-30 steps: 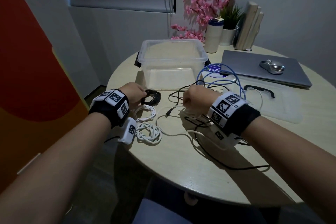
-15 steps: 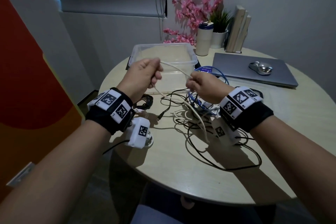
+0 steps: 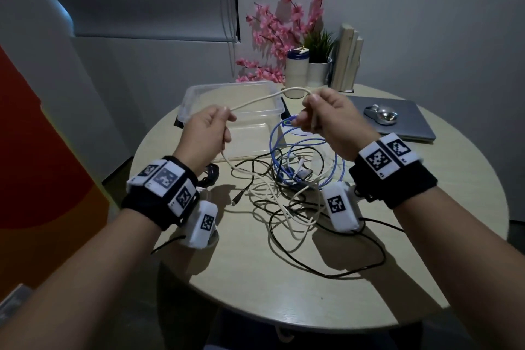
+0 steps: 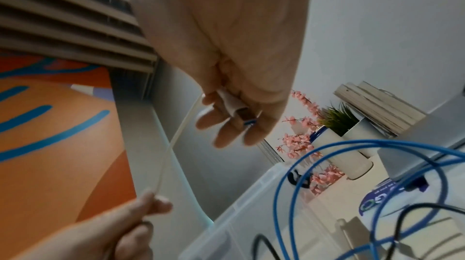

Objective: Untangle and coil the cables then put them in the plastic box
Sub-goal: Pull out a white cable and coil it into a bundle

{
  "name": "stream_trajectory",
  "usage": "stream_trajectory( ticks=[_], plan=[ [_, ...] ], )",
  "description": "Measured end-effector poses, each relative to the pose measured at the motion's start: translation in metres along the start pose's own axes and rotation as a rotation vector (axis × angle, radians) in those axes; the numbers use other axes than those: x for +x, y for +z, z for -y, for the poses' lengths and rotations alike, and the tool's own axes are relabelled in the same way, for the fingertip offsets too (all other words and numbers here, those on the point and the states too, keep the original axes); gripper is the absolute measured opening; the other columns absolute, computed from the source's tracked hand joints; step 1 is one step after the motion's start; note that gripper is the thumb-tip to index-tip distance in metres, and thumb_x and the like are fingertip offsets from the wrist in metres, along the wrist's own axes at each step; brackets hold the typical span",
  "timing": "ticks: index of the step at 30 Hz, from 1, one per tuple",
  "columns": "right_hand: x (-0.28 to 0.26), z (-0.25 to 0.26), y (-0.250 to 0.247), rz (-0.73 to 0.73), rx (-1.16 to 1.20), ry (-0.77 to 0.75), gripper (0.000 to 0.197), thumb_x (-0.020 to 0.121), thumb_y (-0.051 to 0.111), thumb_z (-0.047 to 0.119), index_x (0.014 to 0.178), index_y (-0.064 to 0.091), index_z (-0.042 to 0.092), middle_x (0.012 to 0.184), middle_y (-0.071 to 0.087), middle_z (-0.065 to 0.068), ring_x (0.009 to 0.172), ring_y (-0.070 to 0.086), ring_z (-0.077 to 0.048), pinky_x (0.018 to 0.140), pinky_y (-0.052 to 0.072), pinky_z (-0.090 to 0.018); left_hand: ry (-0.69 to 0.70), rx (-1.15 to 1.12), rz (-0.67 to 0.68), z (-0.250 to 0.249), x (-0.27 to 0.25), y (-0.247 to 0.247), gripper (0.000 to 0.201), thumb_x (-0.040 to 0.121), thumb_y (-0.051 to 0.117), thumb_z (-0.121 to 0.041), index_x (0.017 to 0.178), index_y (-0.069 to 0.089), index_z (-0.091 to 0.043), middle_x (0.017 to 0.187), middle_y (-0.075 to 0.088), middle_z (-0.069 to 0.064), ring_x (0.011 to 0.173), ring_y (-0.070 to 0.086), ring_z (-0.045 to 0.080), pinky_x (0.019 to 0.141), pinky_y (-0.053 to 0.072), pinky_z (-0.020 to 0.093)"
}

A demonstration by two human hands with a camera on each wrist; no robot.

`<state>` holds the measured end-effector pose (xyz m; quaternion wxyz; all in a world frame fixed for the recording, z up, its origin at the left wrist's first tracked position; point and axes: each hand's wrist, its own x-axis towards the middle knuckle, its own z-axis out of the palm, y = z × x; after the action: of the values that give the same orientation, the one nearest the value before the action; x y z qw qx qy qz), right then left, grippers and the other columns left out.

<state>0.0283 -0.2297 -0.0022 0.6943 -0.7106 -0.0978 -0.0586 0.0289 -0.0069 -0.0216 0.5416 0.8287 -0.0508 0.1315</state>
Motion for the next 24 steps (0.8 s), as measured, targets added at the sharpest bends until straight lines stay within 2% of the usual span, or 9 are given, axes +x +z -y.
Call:
stream_trajectory(
  ticks=[3,5,7,9,12,15,18,21,24],
  plan=[
    [-0.005,0.013,-0.004,0.038,0.31,0.036,0.029,0.103,0.032,0.015,0.08,0.048,0.009,0.051,0.049,-0.001,0.05,0.048,-0.017,0.053,0.041,-0.028,0.018,0.113,0.07,0.001,-0.005,0.015,0.023,0.101,0.041,-0.027,0.093,0.062,-0.023,0.059,0.055,-0.002,0.053,0.047,0.015,0.052,0.039,0.026],
    [-0.008,0.021,-0.004,0.041,0.455,0.035,0.03,0.103,0.031,0.016,0.079,0.048,0.009,0.057,0.055,-0.003,0.054,0.052,-0.017,0.05,0.047,-0.024,0.026,0.175,0.185,-0.001,-0.009,0.028,0.02,0.1,0.045,-0.024,0.095,0.064,-0.024,0.059,0.056,-0.001,0.054,0.048,0.015,0.052,0.039,0.025],
    [-0.009,0.024,-0.003,0.015,0.57,0.023,0.029,0.103,0.031,0.013,0.081,0.048,0.007,0.076,0.067,-0.012,0.071,0.065,-0.023,0.062,0.058,-0.029,0.052,0.227,0.336,-0.004,-0.015,0.041,0.017,0.098,0.05,-0.022,0.1,0.067,-0.021,0.059,0.057,-0.003,0.051,0.049,0.008,0.053,0.04,0.021],
    [-0.006,0.024,-0.004,-0.044,0.592,0.001,0.022,0.102,0.035,0.008,0.084,0.048,0.006,0.101,0.066,-0.021,0.093,0.068,-0.027,0.079,0.058,-0.035,0.083,0.249,0.459,-0.009,-0.021,0.051,0.016,0.095,0.055,-0.018,0.105,0.067,-0.016,0.062,0.06,-0.004,0.051,0.052,0.002,0.055,0.042,0.016],
    [-0.001,0.016,-0.01,-0.194,0.365,-0.034,0.012,0.098,0.042,0.004,0.093,0.051,0.009,0.106,0.063,-0.021,0.098,0.064,-0.023,0.088,0.051,-0.035,0.084,0.337,0.618,-0.017,-0.029,0.056,0.008,0.093,0.058,-0.016,0.096,0.064,-0.015,0.063,0.063,-0.004,0.046,0.05,-0.001,0.051,0.04,0.016],
    [-0.002,0.007,-0.02,-0.275,-0.174,-0.14,0.01,0.098,0.045,0.017,0.099,0.053,0.012,0.08,0.059,-0.007,0.067,0.055,-0.018,0.062,0.044,-0.038,0.031,0.309,0.719,-0.027,-0.034,0.052,0.005,0.092,0.057,-0.011,0.089,0.061,-0.008,0.064,0.063,-0.001,0.039,0.044,0.004,0.041,0.037,0.017],
    [-0.006,0.001,-0.029,-0.151,-0.576,-0.119,0.014,0.098,0.038,0.015,0.097,0.052,0.016,0.069,0.049,0.003,0.055,0.044,-0.01,0.049,0.035,-0.024,-0.039,0.099,0.711,-0.039,-0.034,0.046,0.005,0.094,0.052,-0.004,0.091,0.055,-0.007,0.068,0.063,0.006,0.033,0.042,0.006,0.035,0.033,0.016],
    [-0.011,0.0,-0.031,0.044,-0.838,-0.014,0.02,0.097,0.034,0.013,0.098,0.053,0.016,0.071,0.048,0.008,0.061,0.044,-0.004,0.052,0.033,-0.019,-0.068,-0.09,0.602,-0.05,-0.029,0.041,0.012,0.097,0.046,-0.002,0.088,0.05,-0.009,0.072,0.065,0.008,0.034,0.048,0.008,0.033,0.032,0.015],
    [-0.015,-0.001,-0.029,0.218,-0.793,0.075,0.021,0.098,0.035,0.015,0.095,0.054,0.008,0.076,0.061,-0.003,0.073,0.064,-0.017,0.072,0.051,-0.037,-0.031,-0.21,0.436,-0.055,-0.02,0.039,0.018,0.099,0.043,-0.004,0.084,0.048,-0.012,0.073,0.063,0.009,0.04,0.056,0.009,0.037,0.043,0.018]
  ],
)
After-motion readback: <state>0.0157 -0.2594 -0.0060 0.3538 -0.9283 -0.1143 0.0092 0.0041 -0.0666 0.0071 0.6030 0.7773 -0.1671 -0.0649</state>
